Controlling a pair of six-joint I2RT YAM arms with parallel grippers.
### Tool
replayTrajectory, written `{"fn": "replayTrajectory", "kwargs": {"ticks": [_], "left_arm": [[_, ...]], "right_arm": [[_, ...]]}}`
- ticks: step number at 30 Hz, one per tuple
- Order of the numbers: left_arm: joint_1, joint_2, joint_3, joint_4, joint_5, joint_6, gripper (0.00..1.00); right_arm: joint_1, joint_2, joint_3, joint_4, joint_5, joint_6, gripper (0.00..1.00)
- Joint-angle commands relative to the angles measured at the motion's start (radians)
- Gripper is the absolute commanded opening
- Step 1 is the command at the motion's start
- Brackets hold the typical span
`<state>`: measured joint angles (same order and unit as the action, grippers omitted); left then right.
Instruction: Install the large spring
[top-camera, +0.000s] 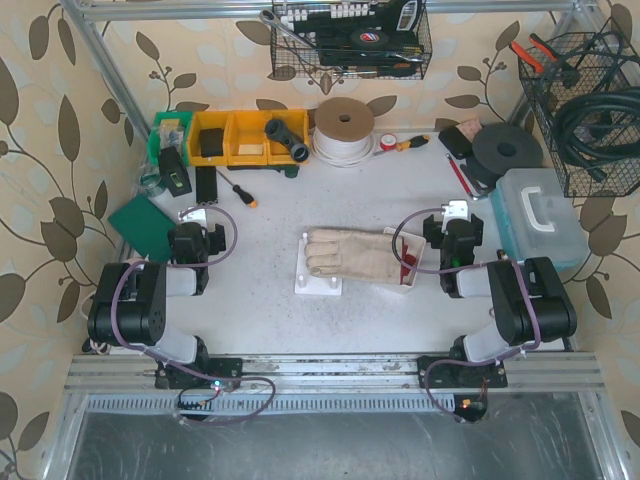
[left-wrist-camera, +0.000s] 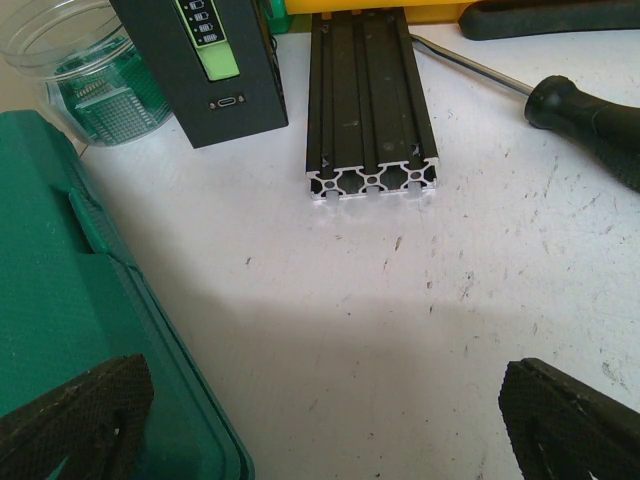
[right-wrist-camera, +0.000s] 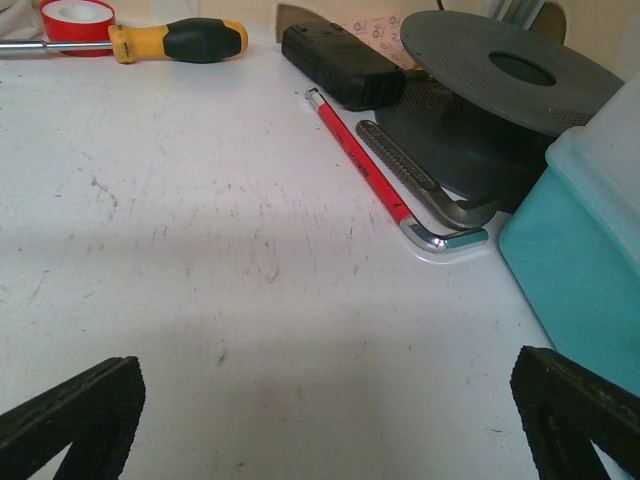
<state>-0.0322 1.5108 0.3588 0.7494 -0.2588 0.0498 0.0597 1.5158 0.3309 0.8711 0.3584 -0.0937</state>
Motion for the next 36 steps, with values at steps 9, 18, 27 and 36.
{"fn": "replayTrajectory", "kwargs": {"ticks": [9,18,27,36], "left_arm": [[0.003,-0.018,0.008,0.025,-0.003,-0.008,0.97],[-0.048,-0.023,-0.027,0.089,-0.053,0.03,0.97],[-0.082,-0.176,0.132,-0.342,-0.255,-0.077,0.97],[-0.095,-0.239,0.475,-0.991,-0.405,-0.449,0.97]], "right_arm": [[0.003,-0.011,0.019,0.005,-0.013,0.008,1.0],[0.005,-0.014,0.016,0.01,-0.009,0.005,1.0],[0.05,-0.034,-0.019,0.07,0.044,-0.03,1.0],[0.118,-0.396,0.118,-0.412,0.062,-0.013,1.0]]}}
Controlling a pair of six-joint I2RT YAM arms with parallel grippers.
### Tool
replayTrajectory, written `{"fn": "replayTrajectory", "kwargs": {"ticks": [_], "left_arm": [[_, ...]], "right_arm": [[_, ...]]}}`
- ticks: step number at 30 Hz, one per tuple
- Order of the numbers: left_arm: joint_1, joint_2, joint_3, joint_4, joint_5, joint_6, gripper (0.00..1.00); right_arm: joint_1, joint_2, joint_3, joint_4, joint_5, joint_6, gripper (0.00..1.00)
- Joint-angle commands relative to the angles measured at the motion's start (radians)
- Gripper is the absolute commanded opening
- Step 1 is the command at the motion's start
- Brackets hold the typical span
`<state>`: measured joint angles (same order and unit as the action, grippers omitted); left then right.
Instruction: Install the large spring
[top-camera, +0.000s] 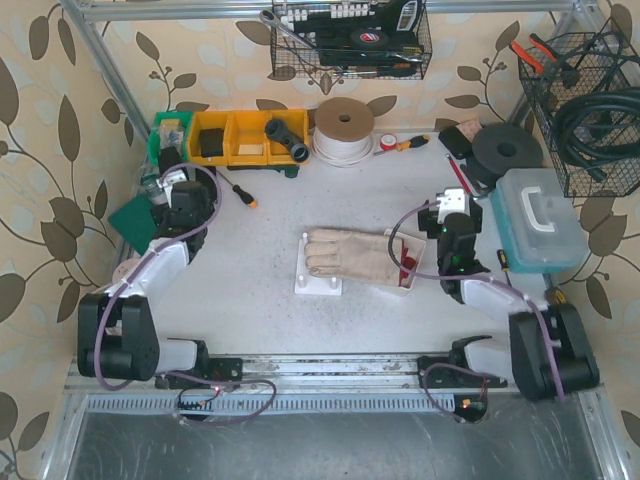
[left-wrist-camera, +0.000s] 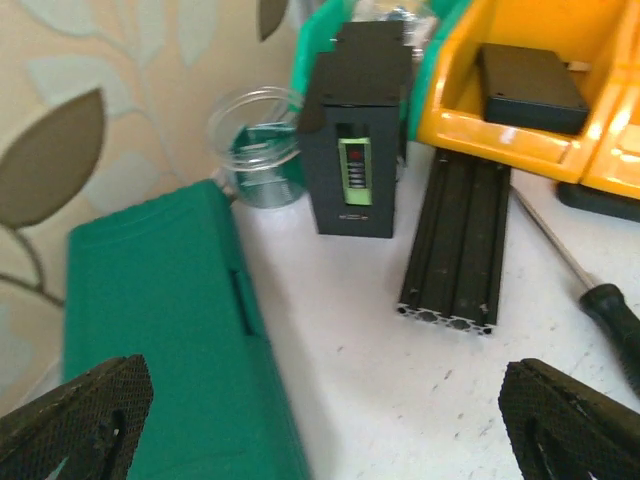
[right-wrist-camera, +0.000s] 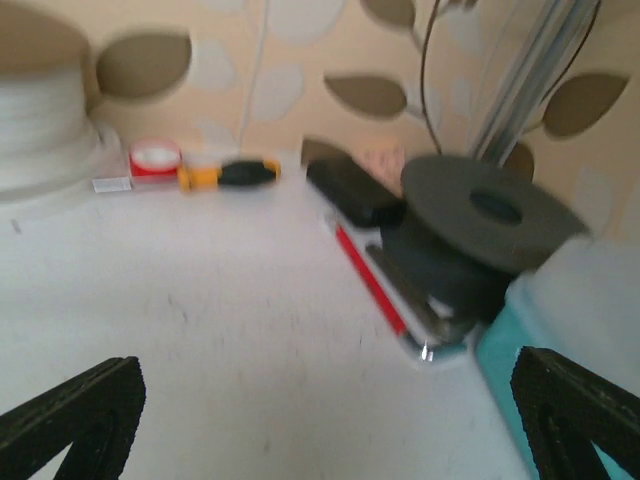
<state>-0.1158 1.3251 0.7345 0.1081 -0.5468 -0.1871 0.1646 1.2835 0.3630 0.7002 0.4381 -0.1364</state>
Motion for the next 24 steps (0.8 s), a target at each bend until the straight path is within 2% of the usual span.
{"fn": "replayTrajectory", "kwargs": {"ticks": [1,4,7,8,10,11,13,17,21,24], "left_arm": [[-0.012,-0.061,0.152,-0.449,-0.151,-0.259,0.97],[-0.012,-0.066,0.339,-0.698,-0.075,-0.229,0.97],[-0.01,-0.088,0.422,-0.86,-0.08,-0.267,0.97],[-0.007,-0.106,0.432,-0.876,-0.019,-0.262,0.97],[-0.002,-0.159,0.416,-0.831,0.218,-0.153,0.97],[-0.004,-0.183,0.417,-0.845,0.258,-0.16,0.98],[-0.004,-0.231,0.416,-0.901,0.253,-0.205,0.97],[-0.004,-0.32,0.346,-0.914,0.367,-0.239,0.98],[-0.03,-0.392,0.26,-0.912,0.445,-0.311,0.98],[-0.114,-0.427,0.164,-0.879,0.472,-0.392,0.98]], "right_arm": [[0.013,-0.206,0.101,-0.299,-0.039,0.06,1.0],[0.012,-0.293,0.19,-0.524,-0.066,0.194,1.0],[0.01,-0.294,0.346,-0.82,-0.172,0.241,1.0],[0.01,-0.282,0.389,-0.899,-0.189,0.272,1.0],[0.0,-0.251,0.452,-1.041,-0.19,0.371,1.0],[-0.009,-0.236,0.482,-1.12,-0.197,0.426,1.0],[-0.04,-0.215,0.533,-1.237,-0.277,0.46,1.0],[-0.09,-0.279,0.564,-1.34,-0.315,0.512,0.99],[-0.165,-0.351,0.574,-1.373,-0.492,0.507,0.99],[-0.168,-0.351,0.566,-1.38,-0.614,0.501,0.99]]}}
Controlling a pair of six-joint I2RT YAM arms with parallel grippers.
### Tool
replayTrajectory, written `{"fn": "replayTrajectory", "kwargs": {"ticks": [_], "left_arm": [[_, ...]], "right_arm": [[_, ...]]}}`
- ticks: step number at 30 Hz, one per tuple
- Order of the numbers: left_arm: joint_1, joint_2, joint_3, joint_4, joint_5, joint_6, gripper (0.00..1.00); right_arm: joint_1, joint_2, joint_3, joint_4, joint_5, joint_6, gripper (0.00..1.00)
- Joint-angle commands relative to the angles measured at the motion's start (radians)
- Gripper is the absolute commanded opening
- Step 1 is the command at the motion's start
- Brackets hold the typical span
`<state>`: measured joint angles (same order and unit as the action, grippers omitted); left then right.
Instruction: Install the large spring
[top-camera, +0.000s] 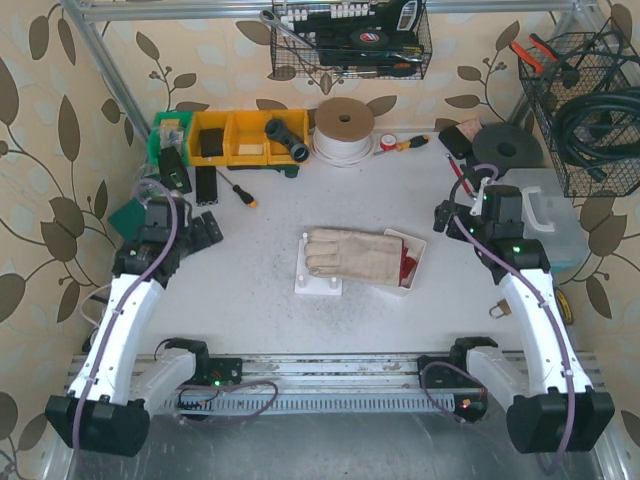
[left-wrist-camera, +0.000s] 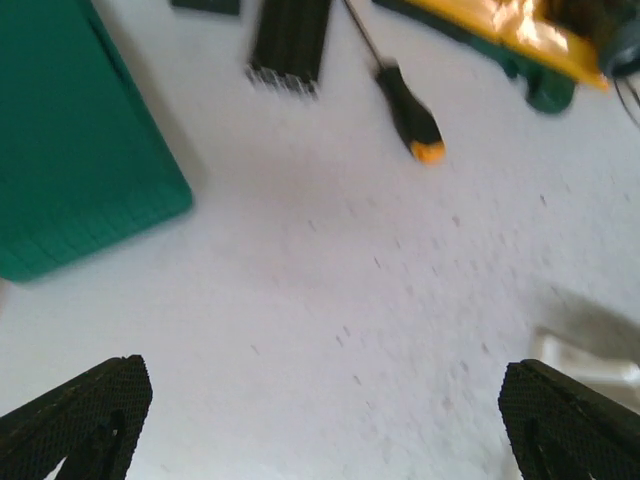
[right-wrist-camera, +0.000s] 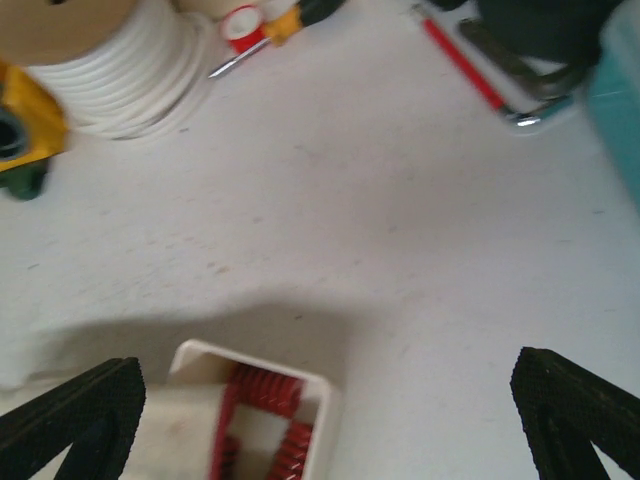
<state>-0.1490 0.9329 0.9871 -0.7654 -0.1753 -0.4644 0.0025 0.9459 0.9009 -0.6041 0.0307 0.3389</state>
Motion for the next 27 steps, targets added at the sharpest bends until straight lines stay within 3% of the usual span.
{"fn": "replayTrajectory", "kwargs": {"ticks": [1,6,11,18,27], "left_arm": [[-0.131,-0.045,-0.117,0.015,0.083,-0.144,0.97],[-0.437,-0.053,-0.184,0.109,-0.129,-0.266,0.97],[-0.585,0.019,-0.2,0.216,-0.197,-0.277,0.97],[-0.621,0.011,-0.232,0.262,-0.185,-0.26,0.96],[-0.621,0.009,-0.252,0.288,-0.21,-0.269,0.98]], "right_arm": [[-0.005,-0.003,0.025,-0.079,-0.246,0.023,0.99],[0.023,0.046,0.0,-0.085,-0.372,0.035,0.99],[0.149,0.088,0.005,-0.115,-0.302,0.062,0.96],[0.278,0.198,0.024,-0.128,-0.195,0.093,0.82],[0.333,0.347,0.031,-0.062,-0.173,0.13,0.82]]}}
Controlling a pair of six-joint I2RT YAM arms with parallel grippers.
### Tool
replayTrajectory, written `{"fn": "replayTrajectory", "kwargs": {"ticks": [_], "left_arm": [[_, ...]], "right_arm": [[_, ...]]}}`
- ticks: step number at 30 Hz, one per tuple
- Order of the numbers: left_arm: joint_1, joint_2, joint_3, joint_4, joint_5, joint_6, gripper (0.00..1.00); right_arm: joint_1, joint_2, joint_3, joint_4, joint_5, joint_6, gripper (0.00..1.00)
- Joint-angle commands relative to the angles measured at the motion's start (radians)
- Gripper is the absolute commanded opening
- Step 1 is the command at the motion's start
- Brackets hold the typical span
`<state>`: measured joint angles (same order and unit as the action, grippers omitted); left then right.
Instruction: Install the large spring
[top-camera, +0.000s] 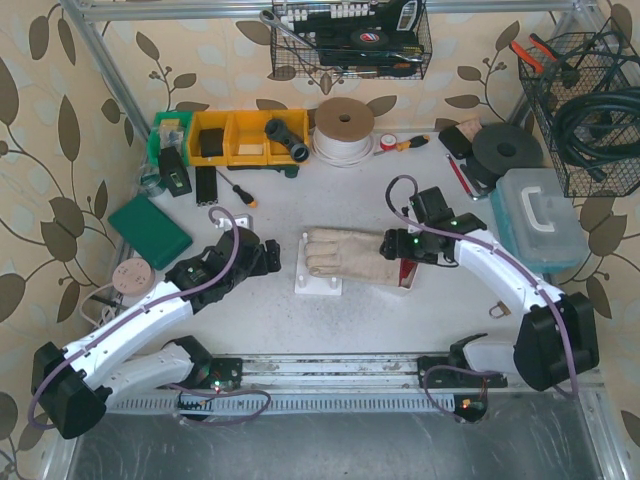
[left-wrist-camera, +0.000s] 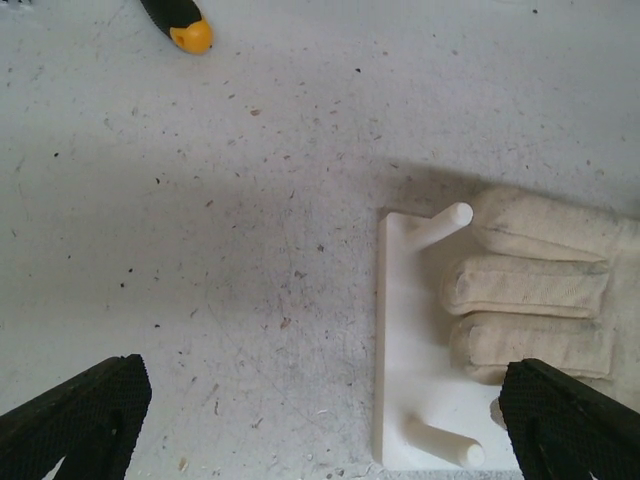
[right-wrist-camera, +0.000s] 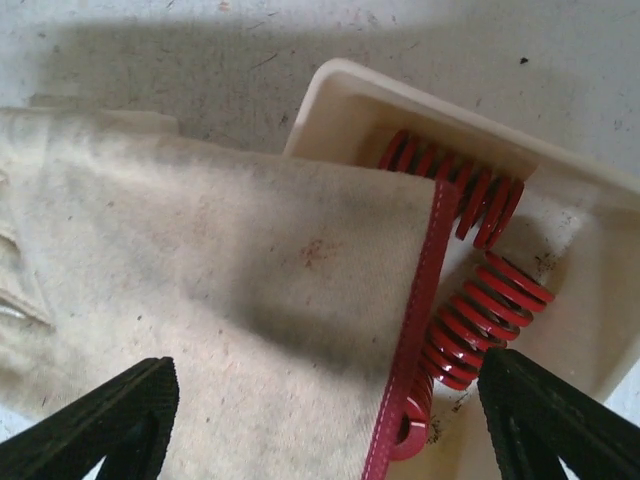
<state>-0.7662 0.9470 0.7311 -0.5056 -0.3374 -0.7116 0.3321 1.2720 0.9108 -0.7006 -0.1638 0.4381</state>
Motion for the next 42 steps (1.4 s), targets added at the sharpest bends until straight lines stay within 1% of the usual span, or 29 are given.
{"fn": "replayTrajectory", "kwargs": {"ticks": [1,3,6,11,13,16,21,23,26,28,29,30,31,32,33,34,39,42], "left_arm": [[-0.004,-0.005,0.007,0.01,-0.064,-0.041,0.98],[-0.004,-0.013,0.004,-0.001,-0.05,-0.049,0.98],[-0.004,-0.035,-0.022,0.05,0.009,-0.027,0.98],[-0.004,-0.052,-0.05,0.082,-0.005,-0.024,0.98],[-0.004,-0.052,-0.062,0.103,-0.001,-0.017,0.97],[-0.004,-0.042,-0.063,0.115,-0.001,-0.006,0.97],[-0.004,-0.016,-0.058,0.142,0.026,0.017,0.98],[-0.004,0.001,-0.06,0.172,0.065,0.033,0.98],[-0.004,0.021,-0.095,0.284,0.131,0.047,0.98],[-0.004,0.022,-0.088,0.275,0.129,0.042,0.98],[-0.004,0.018,-0.086,0.269,0.127,0.034,0.98],[-0.004,0.012,-0.095,0.278,0.128,0.012,0.98],[-0.004,0.004,-0.116,0.31,0.137,-0.009,0.98],[-0.004,-0.002,-0.141,0.347,0.15,-0.032,0.98],[-0.004,-0.005,-0.161,0.368,0.157,-0.043,0.97],[-0.004,-0.01,-0.163,0.359,0.154,-0.041,0.97],[-0.004,-0.002,-0.153,0.362,0.159,-0.009,0.97],[-0.004,0.016,-0.139,0.355,0.172,0.002,0.97]], "right_arm": [[0.002,0.022,0.016,0.047,0.016,0.037,0.83],[0.003,0.034,0.01,0.055,0.018,0.043,0.83],[0.002,0.058,-0.002,0.071,0.015,0.051,0.82],[0.004,0.061,-0.02,0.103,-0.014,0.075,0.67],[0.005,0.056,-0.021,0.093,0.005,0.073,0.63],[0.004,0.068,-0.021,0.08,0.019,0.07,0.63],[0.012,0.09,-0.034,0.077,0.036,0.076,0.64],[0.014,0.095,-0.039,0.079,0.041,0.077,0.65],[0.018,0.108,-0.045,0.089,0.033,0.077,0.65],[0.026,0.113,-0.044,0.091,0.031,0.077,0.65],[0.029,0.113,-0.044,0.093,0.031,0.077,0.62],[0.033,0.113,-0.042,0.093,0.03,0.074,0.57],[0.034,0.112,-0.039,0.093,0.03,0.071,0.47],[0.035,0.111,-0.034,0.087,0.031,0.069,0.32],[0.037,0.108,-0.028,0.08,0.034,0.067,0.14],[0.037,0.105,-0.018,0.067,0.041,0.067,0.0],[0.041,0.063,0.039,0.003,0.067,0.056,0.0],[0.043,0.039,0.107,-0.044,0.072,0.052,0.0]]}}
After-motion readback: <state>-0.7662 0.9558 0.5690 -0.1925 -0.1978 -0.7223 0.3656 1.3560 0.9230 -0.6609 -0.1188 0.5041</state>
